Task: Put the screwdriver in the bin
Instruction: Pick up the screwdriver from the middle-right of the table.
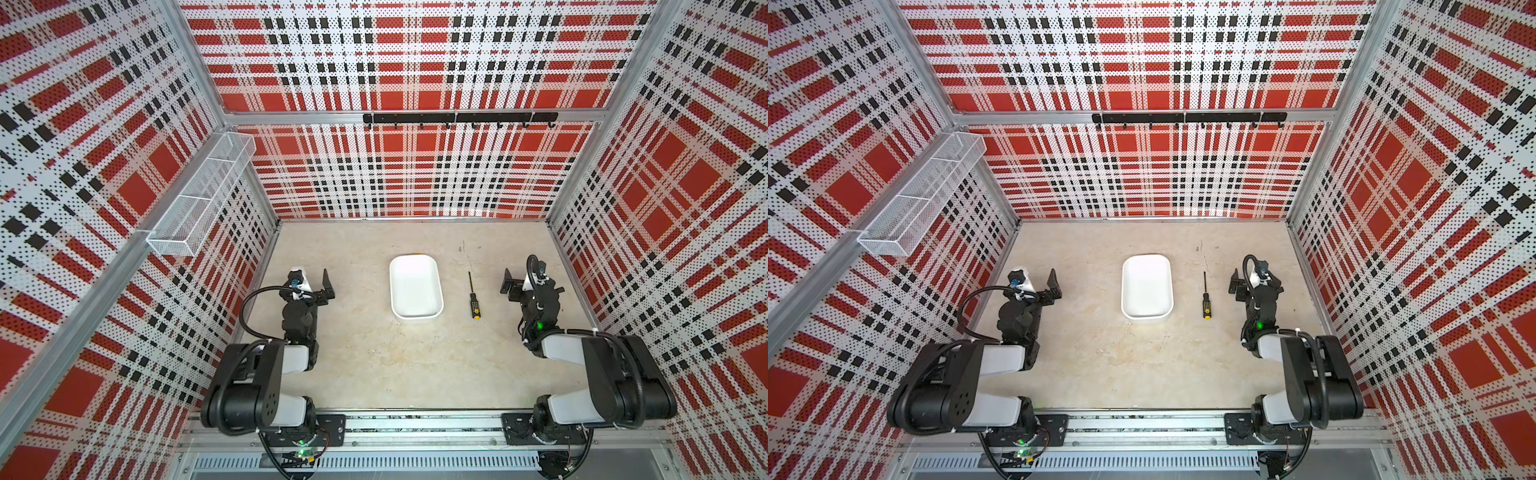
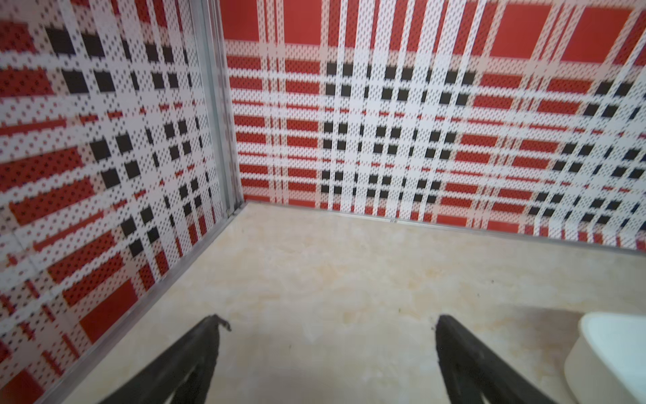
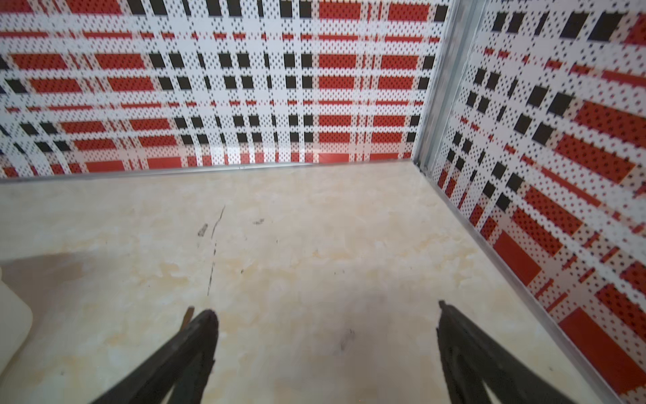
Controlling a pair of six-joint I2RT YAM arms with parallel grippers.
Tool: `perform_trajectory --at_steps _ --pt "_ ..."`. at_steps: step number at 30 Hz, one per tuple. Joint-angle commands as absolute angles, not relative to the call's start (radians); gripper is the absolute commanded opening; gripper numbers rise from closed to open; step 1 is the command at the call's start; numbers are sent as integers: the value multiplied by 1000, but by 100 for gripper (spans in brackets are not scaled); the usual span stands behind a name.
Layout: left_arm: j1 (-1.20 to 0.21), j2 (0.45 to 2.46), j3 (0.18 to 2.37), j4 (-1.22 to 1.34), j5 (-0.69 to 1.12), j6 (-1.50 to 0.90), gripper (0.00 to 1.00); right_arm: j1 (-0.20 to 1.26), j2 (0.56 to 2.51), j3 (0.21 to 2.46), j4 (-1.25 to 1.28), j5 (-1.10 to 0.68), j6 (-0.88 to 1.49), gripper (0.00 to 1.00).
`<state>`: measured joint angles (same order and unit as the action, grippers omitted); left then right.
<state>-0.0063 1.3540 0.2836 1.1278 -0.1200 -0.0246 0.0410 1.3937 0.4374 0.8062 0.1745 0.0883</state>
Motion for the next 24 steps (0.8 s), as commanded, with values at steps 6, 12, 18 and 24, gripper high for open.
perform_trajectory --at_steps 6,12,18,24 --pt "-47 1220 461 715 -50 -209 98 51 1463 933 -96 -48 221 96" --pt "-100 1273 615 431 10 -275 98 90 1668 1222 -505 -116 255 98" --pt "-122 1350 749 195 84 -356 98 113 1760 1296 -602 -186 307 100" --pt "-130 1427 826 36 171 -400 98 183 1798 1310 -647 -142 314 100"
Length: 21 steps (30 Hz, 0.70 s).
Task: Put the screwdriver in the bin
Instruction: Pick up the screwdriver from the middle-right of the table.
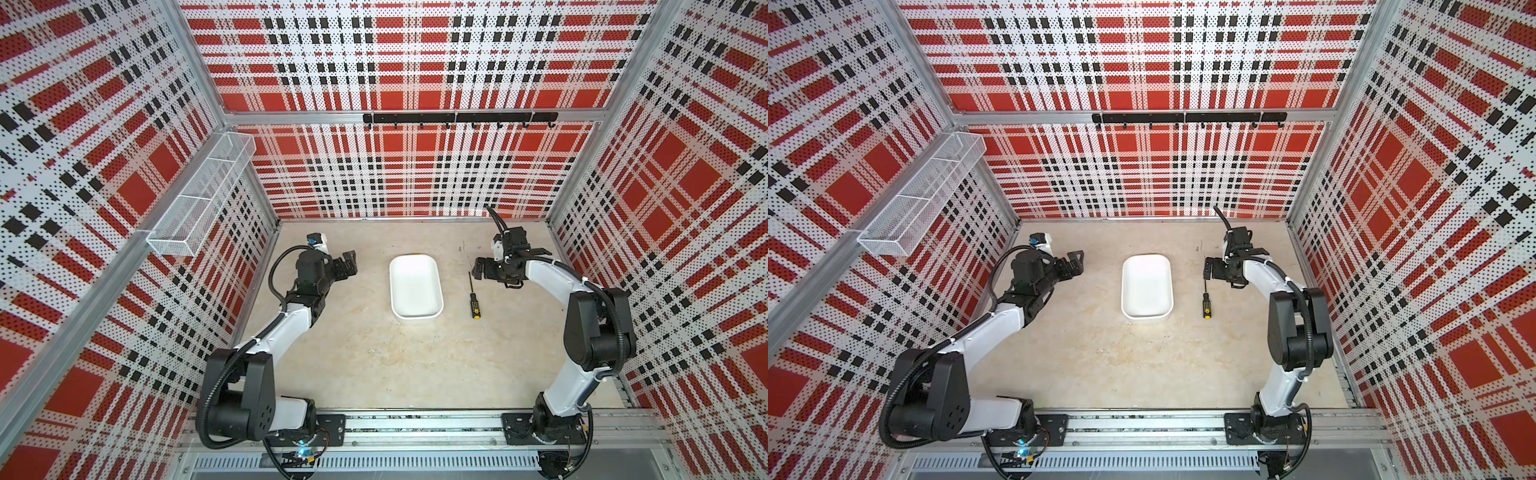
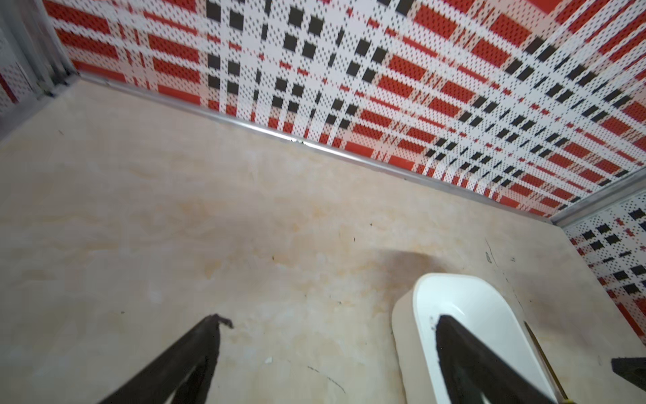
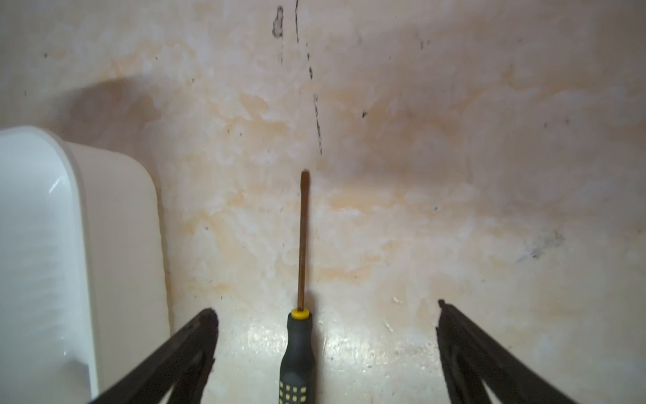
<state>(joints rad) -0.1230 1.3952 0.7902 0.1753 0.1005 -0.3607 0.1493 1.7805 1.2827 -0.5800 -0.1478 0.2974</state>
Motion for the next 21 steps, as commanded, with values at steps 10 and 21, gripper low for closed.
perform_trajectory --at_steps 10,21 --pt "-135 1502 864 -42 332 -423 98 238 1813 1243 -614 -118 352 96" --pt "-134 1557 906 -74 391 -504 98 258 1822 1204 -600 -126 363 94"
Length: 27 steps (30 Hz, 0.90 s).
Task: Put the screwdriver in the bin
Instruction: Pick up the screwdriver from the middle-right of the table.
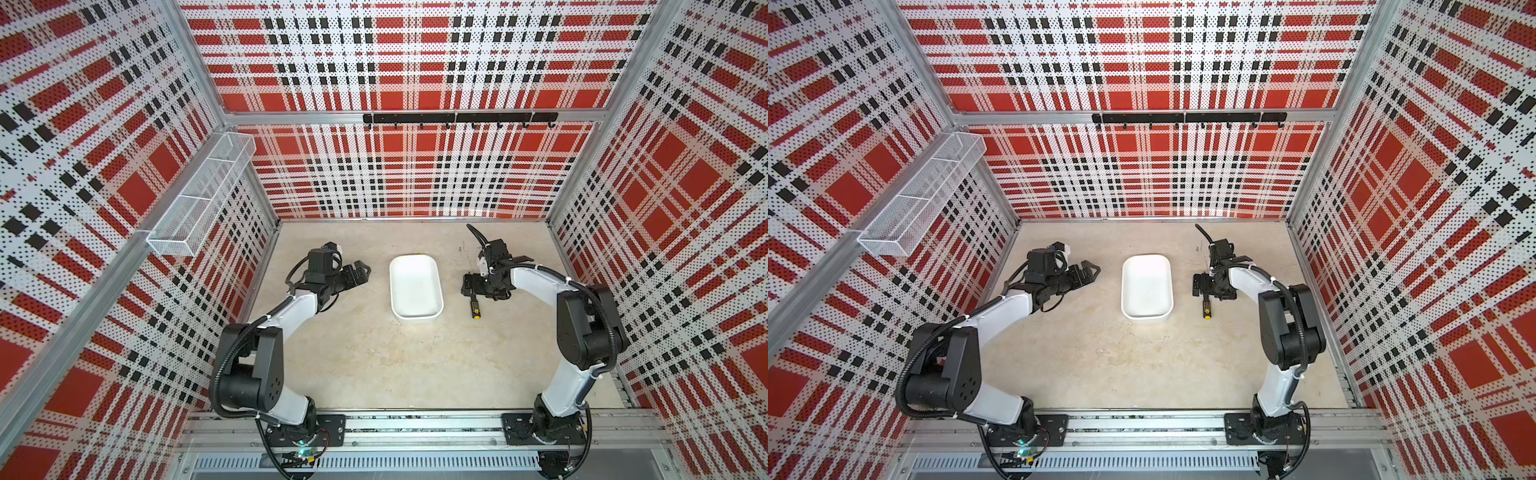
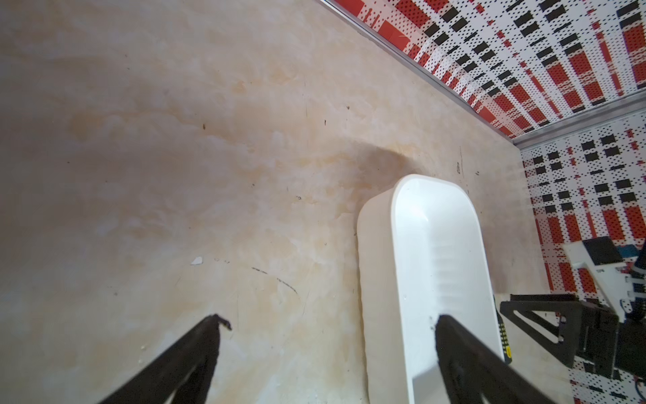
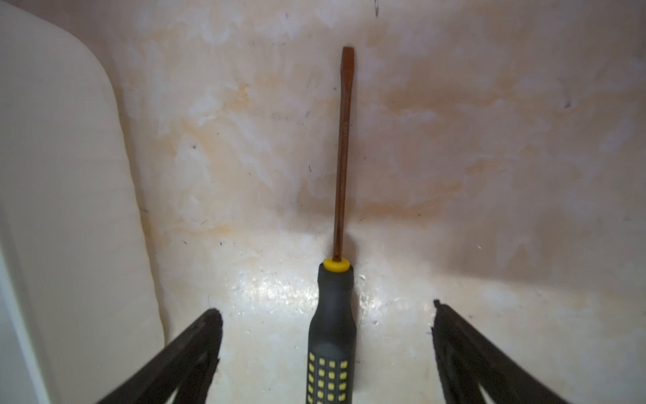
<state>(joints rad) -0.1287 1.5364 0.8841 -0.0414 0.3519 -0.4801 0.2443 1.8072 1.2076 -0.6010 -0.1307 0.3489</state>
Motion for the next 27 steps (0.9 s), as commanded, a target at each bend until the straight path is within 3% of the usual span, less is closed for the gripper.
perform_trajectory --at_steps 1,12,27 --pt "-133 1563 909 -84 394 -501 98 259 1821 1204 -602 -124 366 93" --pt "-133 1584 910 -66 517 -479 98 288 1848 1195 -619 -116 382 78" --pt "-136 1600 906 -50 566 -482 98 301 1864 1198 -649 -94 389 64"
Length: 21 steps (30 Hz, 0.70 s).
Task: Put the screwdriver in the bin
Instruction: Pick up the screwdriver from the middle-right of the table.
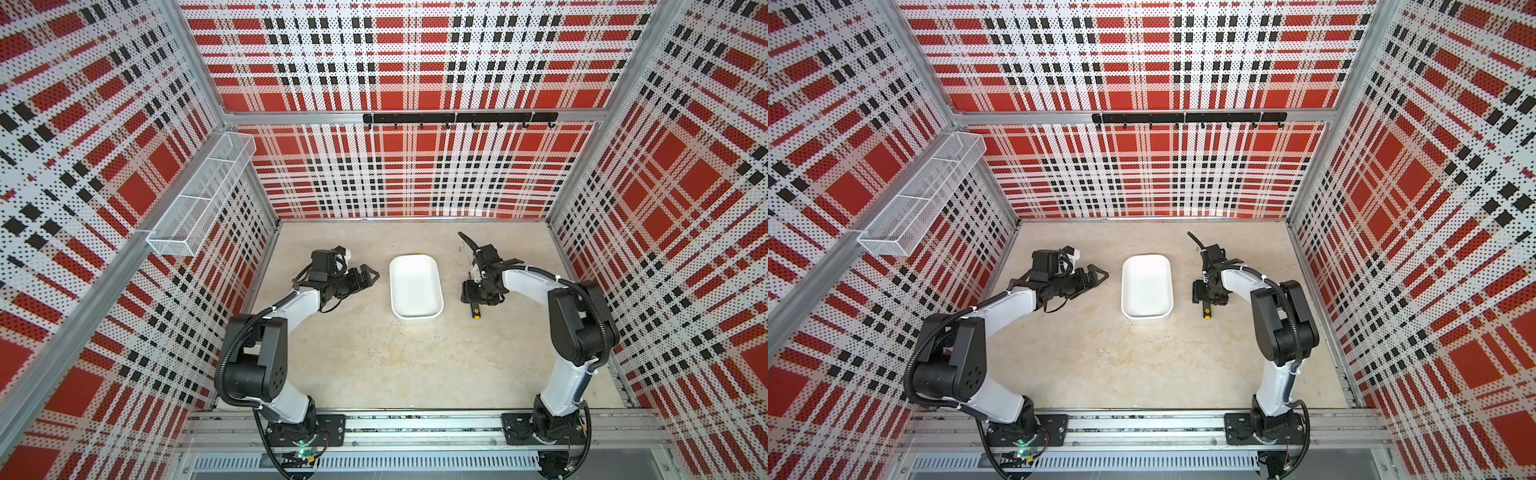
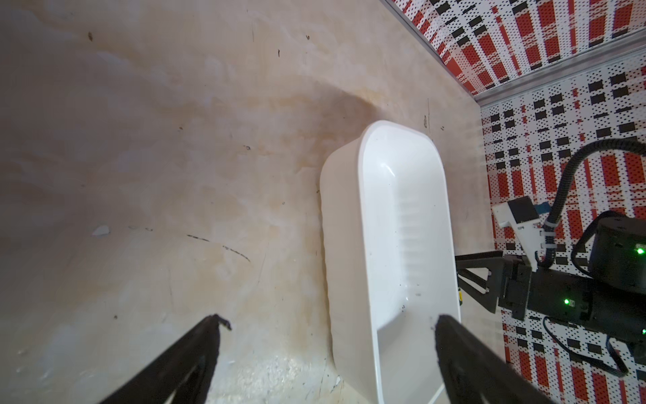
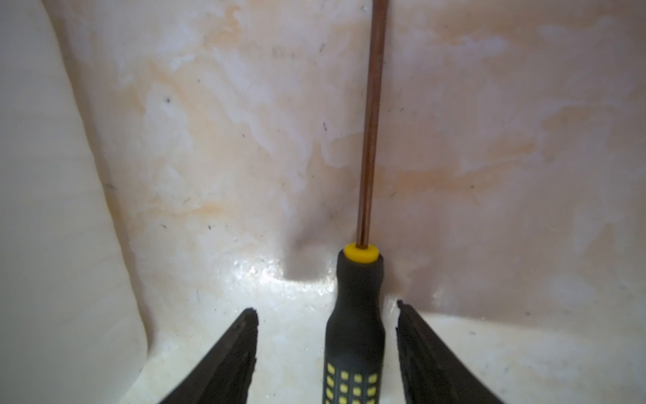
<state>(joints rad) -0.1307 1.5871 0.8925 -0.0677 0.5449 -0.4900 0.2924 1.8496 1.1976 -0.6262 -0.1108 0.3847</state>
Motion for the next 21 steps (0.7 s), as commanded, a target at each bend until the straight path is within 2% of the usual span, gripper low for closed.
perform_trajectory --at_steps 1,7,13,19,21 --pt "-137 1600 904 -48 567 -482 98 301 1865 1197 -649 -95 390 64" --pt "-138 1607 904 -41 582 -483 98 305 1879 1200 -663 -82 394 52" --pt "-138 1611 905 -32 589 -485 98 308 1892 1207 -683 -61 395 34" --pt "-138 1613 902 -30 594 -485 98 308 1889 1210 -692 -39 397 3" --pt "-140 1612 901 -28 597 -486 98 310 1870 1209 -689 -35 399 0"
